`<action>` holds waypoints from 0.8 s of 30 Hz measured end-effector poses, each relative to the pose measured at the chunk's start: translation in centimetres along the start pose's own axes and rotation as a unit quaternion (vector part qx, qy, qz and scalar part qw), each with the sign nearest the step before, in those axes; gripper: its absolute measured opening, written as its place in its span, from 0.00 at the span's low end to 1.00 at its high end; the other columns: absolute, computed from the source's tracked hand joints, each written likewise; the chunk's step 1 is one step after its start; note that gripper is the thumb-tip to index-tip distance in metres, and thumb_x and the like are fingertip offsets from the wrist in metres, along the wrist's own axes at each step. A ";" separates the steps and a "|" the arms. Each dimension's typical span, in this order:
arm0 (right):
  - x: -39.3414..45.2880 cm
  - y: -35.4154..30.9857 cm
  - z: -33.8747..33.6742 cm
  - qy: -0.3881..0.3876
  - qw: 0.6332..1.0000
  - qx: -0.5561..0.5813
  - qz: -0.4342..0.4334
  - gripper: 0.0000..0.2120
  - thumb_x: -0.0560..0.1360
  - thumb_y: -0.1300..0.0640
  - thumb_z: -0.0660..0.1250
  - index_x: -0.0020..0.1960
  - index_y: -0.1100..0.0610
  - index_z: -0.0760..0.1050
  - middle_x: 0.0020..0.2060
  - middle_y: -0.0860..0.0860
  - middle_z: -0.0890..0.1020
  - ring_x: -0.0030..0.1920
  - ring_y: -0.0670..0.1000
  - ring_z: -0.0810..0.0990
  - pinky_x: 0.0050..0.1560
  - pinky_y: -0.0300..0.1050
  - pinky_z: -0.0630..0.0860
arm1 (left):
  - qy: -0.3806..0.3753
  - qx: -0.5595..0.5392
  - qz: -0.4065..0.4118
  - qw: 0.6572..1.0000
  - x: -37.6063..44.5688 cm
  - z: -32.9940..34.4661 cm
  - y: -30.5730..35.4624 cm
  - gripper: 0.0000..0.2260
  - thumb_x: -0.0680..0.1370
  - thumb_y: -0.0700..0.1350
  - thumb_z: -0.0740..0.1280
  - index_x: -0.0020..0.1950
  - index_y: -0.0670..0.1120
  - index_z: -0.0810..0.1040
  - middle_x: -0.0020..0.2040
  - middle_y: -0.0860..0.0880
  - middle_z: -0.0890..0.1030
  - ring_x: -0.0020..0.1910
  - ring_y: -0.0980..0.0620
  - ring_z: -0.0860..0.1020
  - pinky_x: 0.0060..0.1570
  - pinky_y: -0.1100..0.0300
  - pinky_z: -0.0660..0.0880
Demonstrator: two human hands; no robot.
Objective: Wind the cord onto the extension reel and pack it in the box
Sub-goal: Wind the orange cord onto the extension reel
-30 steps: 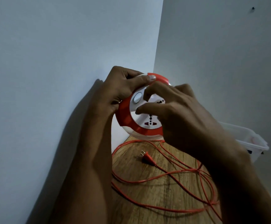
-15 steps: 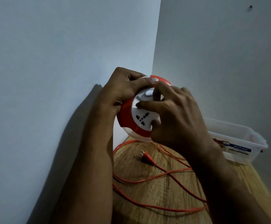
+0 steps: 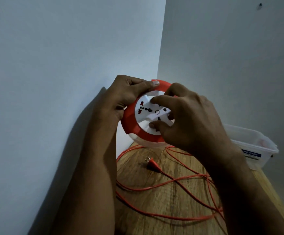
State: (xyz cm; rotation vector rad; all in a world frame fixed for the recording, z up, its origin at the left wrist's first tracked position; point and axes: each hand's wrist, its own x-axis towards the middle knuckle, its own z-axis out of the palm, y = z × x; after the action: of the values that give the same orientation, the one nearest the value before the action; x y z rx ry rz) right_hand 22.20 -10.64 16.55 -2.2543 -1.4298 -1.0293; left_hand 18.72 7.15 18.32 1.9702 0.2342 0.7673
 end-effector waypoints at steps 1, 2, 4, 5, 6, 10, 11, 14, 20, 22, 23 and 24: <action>0.0 -0.1 -0.2 -0.006 1.000 -0.015 -0.005 0.25 0.68 0.47 0.76 0.63 0.50 0.78 0.57 0.53 0.79 0.43 0.54 0.81 0.39 0.40 0.66 | 0.001 -0.001 -0.001 1.000 0.0 -0.1 -0.1 0.07 0.77 0.58 0.70 0.44 0.57 0.83 0.38 0.58 0.83 0.36 0.57 0.82 0.33 0.66 0.75; -0.1 0.0 -0.4 -0.009 1.000 -0.026 -0.010 0.25 0.68 0.50 0.76 0.63 0.50 0.78 0.57 0.53 0.79 0.43 0.55 0.81 0.38 0.41 0.65 | 0.001 0.000 -0.003 1.000 0.0 -0.2 -0.2 0.07 0.76 0.59 0.71 0.45 0.57 0.84 0.39 0.57 0.84 0.38 0.55 0.82 0.35 0.63 0.75; 0.0 0.1 -0.6 -0.026 0.999 -0.016 -0.024 0.24 0.67 0.55 0.77 0.63 0.50 0.78 0.59 0.53 0.78 0.47 0.56 0.81 0.39 0.43 0.70 | -0.003 0.004 -0.011 1.000 0.1 -0.1 -0.4 0.10 0.76 0.59 0.71 0.48 0.54 0.85 0.41 0.54 0.85 0.41 0.51 0.83 0.39 0.59 0.76; 0.0 0.2 -0.5 -0.045 0.998 -0.002 -0.044 0.24 0.67 0.58 0.77 0.63 0.50 0.78 0.60 0.54 0.77 0.51 0.57 0.80 0.43 0.45 0.74 | -0.004 0.005 -0.017 1.000 0.1 0.1 -0.5 0.10 0.76 0.58 0.71 0.49 0.53 0.86 0.42 0.54 0.85 0.41 0.51 0.83 0.40 0.59 0.76; 0.1 0.3 -0.4 -0.068 0.995 0.004 -0.071 0.25 0.67 0.61 0.77 0.62 0.50 0.78 0.61 0.54 0.75 0.56 0.56 0.77 0.49 0.47 0.75 | -0.006 0.008 -0.021 1.000 0.2 0.2 -0.6 0.10 0.77 0.58 0.71 0.49 0.53 0.86 0.41 0.54 0.85 0.41 0.51 0.83 0.39 0.59 0.76; -0.1 0.4 0.4 -0.140 0.982 -0.037 -0.123 0.28 0.67 0.61 0.76 0.64 0.43 0.76 0.69 0.51 0.67 0.68 0.53 0.62 0.62 0.53 0.65 | -0.022 0.015 -0.036 0.999 0.7 1.0 -1.1 0.10 0.76 0.59 0.73 0.42 0.54 0.86 0.38 0.55 0.86 0.39 0.54 0.83 0.38 0.60 0.76; -0.3 0.4 0.5 -0.151 0.980 -0.042 -0.121 0.29 0.68 0.60 0.76 0.65 0.40 0.74 0.70 0.49 0.65 0.66 0.52 0.58 0.62 0.52 0.64 | -0.024 0.017 -0.039 0.999 0.9 1.2 -1.3 0.10 0.75 0.59 0.73 0.42 0.54 0.86 0.39 0.55 0.86 0.41 0.53 0.83 0.42 0.58 0.77; -0.6 0.7 0.7 -0.205 0.973 -0.042 -0.097 0.29 0.71 0.57 0.74 0.66 0.35 0.71 0.72 0.45 0.57 0.60 0.50 0.51 0.61 0.47 0.63 | -0.028 0.027 -0.045 0.998 1.3 1.6 -2.4 0.10 0.75 0.59 0.73 0.38 0.55 0.87 0.38 0.55 0.87 0.44 0.50 0.84 0.54 0.49 0.79; -0.6 1.4 2.2 -0.170 0.977 -0.054 -0.114 0.27 0.69 0.53 0.76 0.64 0.35 0.74 0.70 0.50 0.64 0.57 0.49 0.53 0.56 0.47 0.61 | -0.062 0.037 -0.035 0.997 1.3 2.2 -3.2 0.09 0.78 0.53 0.72 0.40 0.53 0.87 0.36 0.53 0.87 0.38 0.50 0.86 0.43 0.57 0.82; -0.5 1.9 2.7 -0.146 0.981 -0.051 -0.115 0.27 0.64 0.52 0.80 0.61 0.39 0.78 0.66 0.54 0.70 0.60 0.53 0.60 0.53 0.49 0.63 | -0.059 0.021 -0.032 0.998 1.3 2.2 -3.1 0.07 0.78 0.52 0.73 0.42 0.52 0.88 0.37 0.52 0.87 0.39 0.50 0.86 0.43 0.56 0.83; -0.4 2.1 3.0 -0.134 0.983 -0.053 -0.115 0.28 0.62 0.51 0.81 0.60 0.40 0.80 0.63 0.54 0.72 0.61 0.56 0.67 0.51 0.50 0.64 | -0.055 0.012 -0.032 0.998 1.3 2.2 -3.1 0.07 0.77 0.52 0.73 0.43 0.52 0.88 0.37 0.52 0.87 0.38 0.50 0.86 0.42 0.56 0.82; -0.4 2.4 3.3 -0.113 0.985 -0.056 -0.115 0.28 0.60 0.50 0.81 0.59 0.42 0.81 0.60 0.54 0.75 0.58 0.57 0.73 0.49 0.49 0.65 | -0.054 0.006 -0.032 0.998 1.3 2.2 -3.0 0.06 0.77 0.52 0.74 0.43 0.52 0.87 0.37 0.53 0.87 0.37 0.52 0.86 0.39 0.58 0.82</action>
State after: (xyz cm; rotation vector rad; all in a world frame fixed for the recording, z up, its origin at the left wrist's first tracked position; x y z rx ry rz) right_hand 25.58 -10.14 14.25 -2.3918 -1.8046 -0.9652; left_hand 21.51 7.71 15.60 1.9992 0.2364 0.6190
